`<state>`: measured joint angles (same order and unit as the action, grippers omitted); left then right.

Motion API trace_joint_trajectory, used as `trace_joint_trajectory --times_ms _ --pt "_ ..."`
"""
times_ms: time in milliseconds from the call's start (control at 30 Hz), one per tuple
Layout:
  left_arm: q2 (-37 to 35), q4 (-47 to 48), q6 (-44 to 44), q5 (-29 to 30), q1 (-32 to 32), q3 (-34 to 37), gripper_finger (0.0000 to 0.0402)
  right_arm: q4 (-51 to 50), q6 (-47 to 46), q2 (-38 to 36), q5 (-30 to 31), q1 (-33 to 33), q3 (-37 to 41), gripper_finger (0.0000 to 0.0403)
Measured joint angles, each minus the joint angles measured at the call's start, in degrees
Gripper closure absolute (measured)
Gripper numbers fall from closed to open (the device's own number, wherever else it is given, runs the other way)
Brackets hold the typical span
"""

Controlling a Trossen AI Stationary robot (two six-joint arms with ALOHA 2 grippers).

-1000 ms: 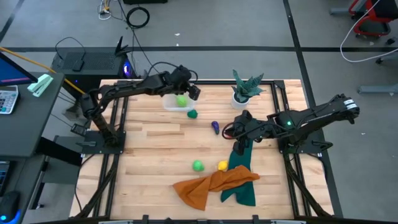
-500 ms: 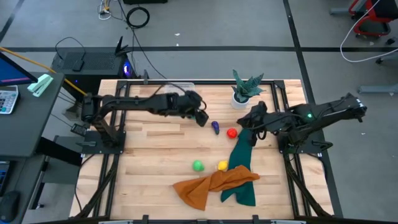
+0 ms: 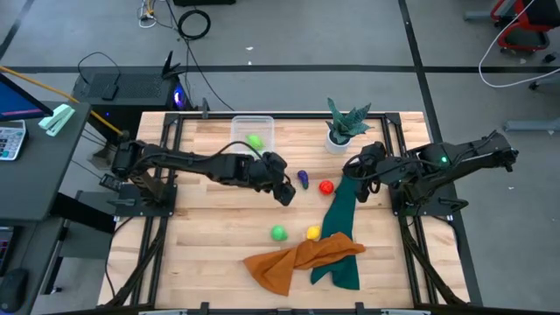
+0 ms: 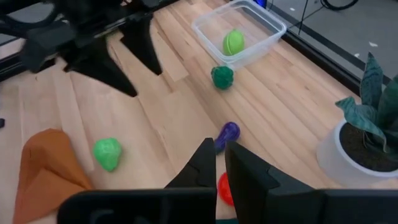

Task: Pick and placing Produce into tupperware
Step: Put the green pear into the transparent bin

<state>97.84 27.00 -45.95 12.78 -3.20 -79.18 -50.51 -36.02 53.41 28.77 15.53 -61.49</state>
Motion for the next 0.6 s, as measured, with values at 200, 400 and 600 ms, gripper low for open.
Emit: trace_joint_trajectory --times_ms 200,400,600 --pt "0.00 1.60 -0.16 0.05 -2.52 0.00 0.0111 -0.10 -1.85 0.00 0.00 0.00 0.00 0.0398" --pt "0.00 3.73 1.03 1.00 -5.50 0.00 0.0111 -0.09 -3.27 0.00 -0.04 0.02 0.01 0.0398" --pt "0.00 5.55 1.27 1.65 -9.42 0.00 0.0111 -0.09 -1.58 0.00 -0.11 0.02 0.02 0.0398"
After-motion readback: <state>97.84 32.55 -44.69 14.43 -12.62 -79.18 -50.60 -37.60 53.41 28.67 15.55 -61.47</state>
